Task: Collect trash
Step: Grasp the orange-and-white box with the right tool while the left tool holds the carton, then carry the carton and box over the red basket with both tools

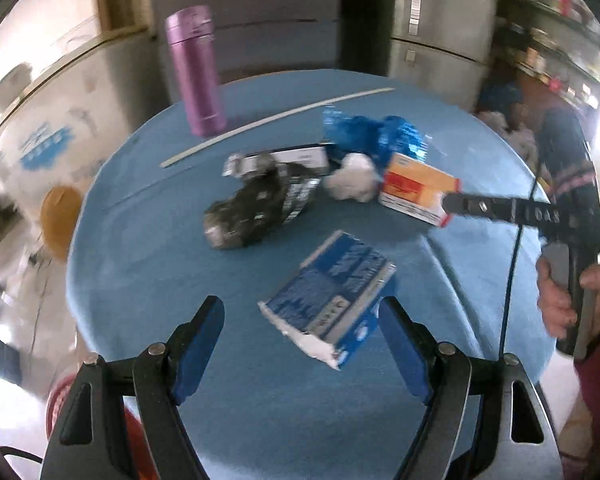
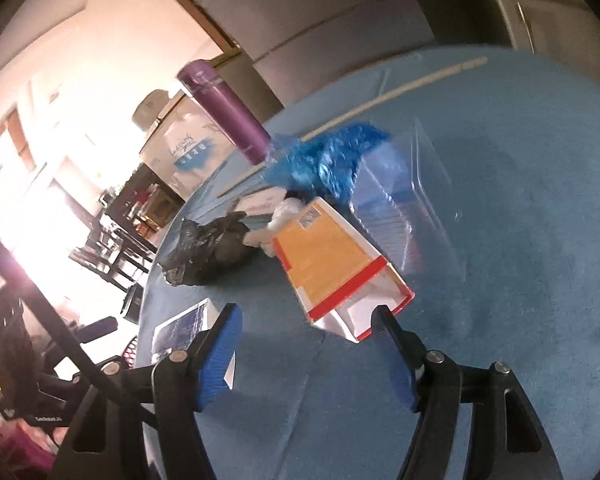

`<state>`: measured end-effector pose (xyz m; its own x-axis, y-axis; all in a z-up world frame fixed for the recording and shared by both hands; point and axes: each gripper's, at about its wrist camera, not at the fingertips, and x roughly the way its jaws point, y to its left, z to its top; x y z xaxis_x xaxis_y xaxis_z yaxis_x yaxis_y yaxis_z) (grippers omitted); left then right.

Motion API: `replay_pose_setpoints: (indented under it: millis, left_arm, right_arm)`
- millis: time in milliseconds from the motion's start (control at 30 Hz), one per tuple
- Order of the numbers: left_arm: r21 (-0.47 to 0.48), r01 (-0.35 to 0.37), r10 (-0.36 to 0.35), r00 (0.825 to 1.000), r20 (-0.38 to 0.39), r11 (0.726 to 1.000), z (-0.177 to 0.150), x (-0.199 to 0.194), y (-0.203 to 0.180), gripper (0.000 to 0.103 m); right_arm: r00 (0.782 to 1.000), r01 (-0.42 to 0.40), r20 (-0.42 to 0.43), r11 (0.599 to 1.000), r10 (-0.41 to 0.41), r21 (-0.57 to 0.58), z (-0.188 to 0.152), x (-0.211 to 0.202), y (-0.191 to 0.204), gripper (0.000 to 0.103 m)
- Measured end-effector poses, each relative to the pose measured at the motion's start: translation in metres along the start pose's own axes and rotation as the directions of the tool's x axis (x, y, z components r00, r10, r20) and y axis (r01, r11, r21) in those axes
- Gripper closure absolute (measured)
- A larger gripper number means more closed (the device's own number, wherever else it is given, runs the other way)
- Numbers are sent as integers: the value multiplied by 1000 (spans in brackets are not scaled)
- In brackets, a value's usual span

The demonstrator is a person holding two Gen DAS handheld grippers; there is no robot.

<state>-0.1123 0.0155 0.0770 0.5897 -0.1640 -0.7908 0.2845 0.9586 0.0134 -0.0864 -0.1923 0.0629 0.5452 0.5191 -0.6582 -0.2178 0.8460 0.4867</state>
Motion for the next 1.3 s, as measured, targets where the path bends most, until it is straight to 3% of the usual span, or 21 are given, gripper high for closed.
replay_pose_setpoints:
  millis: [133, 233, 400, 500, 600, 800, 833, 867, 967, 1100, 1300]
  left_arm:
    - [80, 5, -6, 1000, 15, 997, 4, 13, -5, 23]
    - [134, 65, -66, 998, 1, 989, 10, 28, -5, 22]
    - [199, 130, -124, 991, -44, 971, 12, 52, -4, 22]
    - [178, 173, -162, 984, -76, 969, 9, 62, 1, 22]
    - [139, 203, -195, 978, -69, 969, 5, 62, 9, 22]
    - [123, 239, -232, 971, -65, 963, 5, 61, 10, 22]
    - [125, 239, -233, 970, -64, 963, 6, 61, 9, 22]
    - [127, 235, -229, 972, -63, 964, 6, 63, 7, 22]
    - [133, 229, -223, 973, -59, 964, 5, 65, 3, 23]
    - [116, 251, -250, 968, -24, 961, 4, 58, 1, 40]
    - [150, 198, -202, 979, 11, 969, -2, 37, -15, 43]
  right_arm:
    - [991, 134, 28, 990, -132, -49, 7, 0, 4, 32]
    - [984, 174, 36, 982, -172, -75, 13, 6, 4, 32]
    - [982, 187, 14, 973, -187, -136, 19, 21, 8, 32]
    - [985, 162, -19, 969, -169, -187, 16, 29, 20, 32]
    - [980, 190, -15, 955, -199, -227, 16, 33, 28, 32]
    - [974, 211, -42, 954, -225, -213, 22, 54, 29, 32]
    - [973, 214, -46, 955, -228, -207, 22, 58, 30, 37]
    - [972, 215, -48, 956, -229, -201, 21, 60, 29, 52]
    - [970, 228, -36, 955, -239, -190, 20, 61, 31, 52]
    - [971, 230, -21, 957, -237, -175, 13, 48, 34, 53]
    - [979, 205, 24, 973, -203, -106, -3, 13, 34, 53]
